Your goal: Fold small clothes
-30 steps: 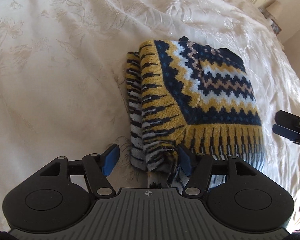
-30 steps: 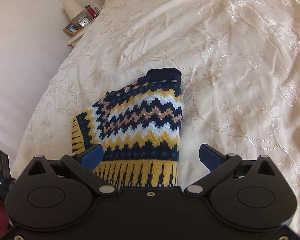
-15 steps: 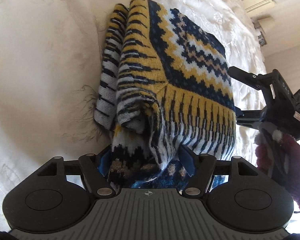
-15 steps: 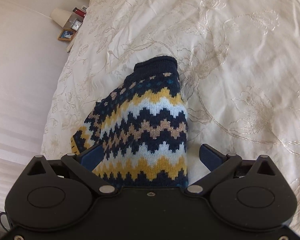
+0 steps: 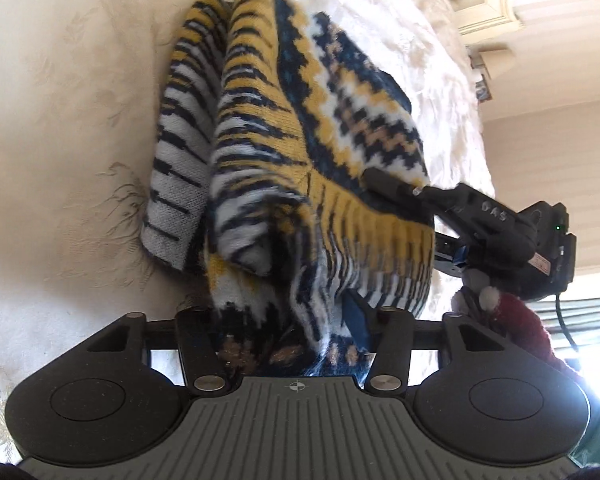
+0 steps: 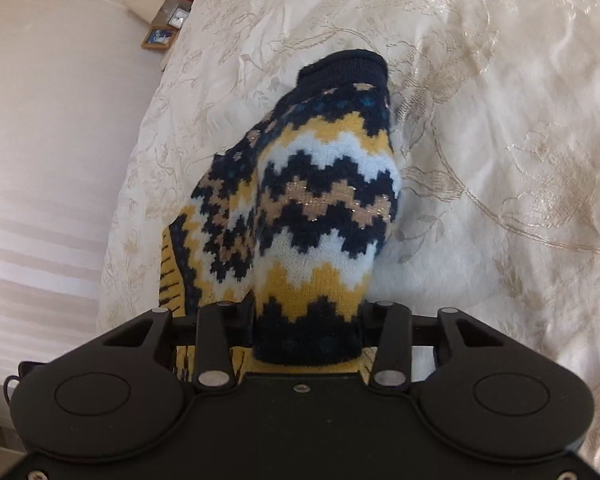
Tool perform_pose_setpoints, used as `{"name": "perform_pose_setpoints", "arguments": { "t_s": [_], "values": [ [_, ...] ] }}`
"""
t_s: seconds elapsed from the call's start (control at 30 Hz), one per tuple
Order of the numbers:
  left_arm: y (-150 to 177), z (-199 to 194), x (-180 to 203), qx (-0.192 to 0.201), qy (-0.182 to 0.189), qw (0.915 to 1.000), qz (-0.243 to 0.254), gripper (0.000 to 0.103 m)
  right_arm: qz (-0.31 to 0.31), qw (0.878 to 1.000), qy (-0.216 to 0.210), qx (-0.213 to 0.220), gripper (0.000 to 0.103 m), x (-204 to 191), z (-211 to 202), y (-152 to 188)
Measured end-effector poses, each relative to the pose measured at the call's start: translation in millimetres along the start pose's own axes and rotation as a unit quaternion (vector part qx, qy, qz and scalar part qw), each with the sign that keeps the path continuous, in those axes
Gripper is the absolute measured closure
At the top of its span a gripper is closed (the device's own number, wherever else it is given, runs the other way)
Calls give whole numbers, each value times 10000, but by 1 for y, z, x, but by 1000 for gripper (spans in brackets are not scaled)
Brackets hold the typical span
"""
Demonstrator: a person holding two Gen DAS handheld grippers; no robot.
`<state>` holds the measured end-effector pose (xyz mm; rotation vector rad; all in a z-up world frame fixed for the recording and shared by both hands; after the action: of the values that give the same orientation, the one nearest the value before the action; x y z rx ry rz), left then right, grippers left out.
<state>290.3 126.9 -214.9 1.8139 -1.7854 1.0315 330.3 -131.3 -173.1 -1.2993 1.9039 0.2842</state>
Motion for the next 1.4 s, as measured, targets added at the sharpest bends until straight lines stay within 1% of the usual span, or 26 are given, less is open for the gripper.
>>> {"name": "perform_pose_setpoints", "arguments": {
  "t_s": [0.13, 0.23, 0.37, 0.53, 0.6, 0.63, 0.67, 0.7, 0.73, 0.83, 0.87, 0.9, 1.0, 1.13, 1.2, 1.23, 1.33, 1.4],
  "values": [
    [9, -4, 18, 34, 79, 9999, 87, 55, -170, 9997, -14, 161, 54, -17, -25, 0],
    [29, -5, 39, -41, 103, 9997, 225, 55, -309, 9994, 70, 162, 54, -25, -45, 4],
    [73, -3, 71, -204, 159, 9986, 470, 55, -392, 9989, 247, 10, 54, -26, -73, 8],
    [136, 9, 93, -442, 116, 9980, 444, 54, -499, 9970, 523, -268, 51, -21, -102, 18],
    [159, 16, 97, -517, -18, 9976, 464, 54, -579, 9956, 654, -343, 47, -18, -109, 26],
    [169, 20, 99, -523, -149, 9972, 507, 54, -638, 9946, 733, -370, 45, -16, -112, 29],
    [177, 21, 99, -504, -302, 9967, 553, 54, -730, 9931, 832, -386, 36, -15, -114, 33],
    [183, 22, 99, -456, -544, 9956, 616, 54, -833, 9915, 931, -374, 28, -15, -114, 35],
    [189, 22, 97, -393, -748, 9943, 653, 54, -908, 9903, 990, -353, 26, -16, -116, 37],
    [196, 11, 97, -101, -1019, 9934, 518, 54, -941, 9910, 929, -218, 21, -17, -127, 38],
    [197, 6, 98, 27, -1072, 9929, 507, 54, -973, 9911, 899, -143, 15, -17, -132, 38],
    [199, -4, 101, 187, -1142, 9917, 552, 54, -1013, 9909, 877, -83, 12, -18, -135, 38],
    [197, -21, 122, 607, -1283, 9865, 812, 54, -1120, 9903, 820, 89, 11, -22, -140, 39],
    [185, -36, 146, 1231, -1321, 9781, 1037, 51, -1116, 9909, 718, 233, 11, -22, -144, 40],
    [176, -35, 151, 1474, -1326, 9749, 1016, 41, -1140, 9907, 677, 300, 10, -22, -145, 40],
    [170, -32, 150, 1537, -1354, 9740, 972, 40, -1155, 9906, 660, 330, 10, -22, -146, 41],
    [149, -18, 146, 1698, -1659, 9673, 896, 40, -1237, 9892, 642, 449, 10, -23, -151, 41],
    [138, -8, 139, 1709, -1879, 9637, 823, 40, -1317, 9878, 646, 526, 4, -25, -154, 41]
  ]
}}
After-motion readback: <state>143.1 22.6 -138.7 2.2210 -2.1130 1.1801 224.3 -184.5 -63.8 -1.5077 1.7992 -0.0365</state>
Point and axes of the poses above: each gripper's, at about its wrist camera, not at the fingertips, and z roughly the way its jaws point, x to its right, y to its underside, the point moved 3 cm from there along z, roughly the way its jaws point, and after that the axes turned 8 degrees about x, right-handed, at the moved point
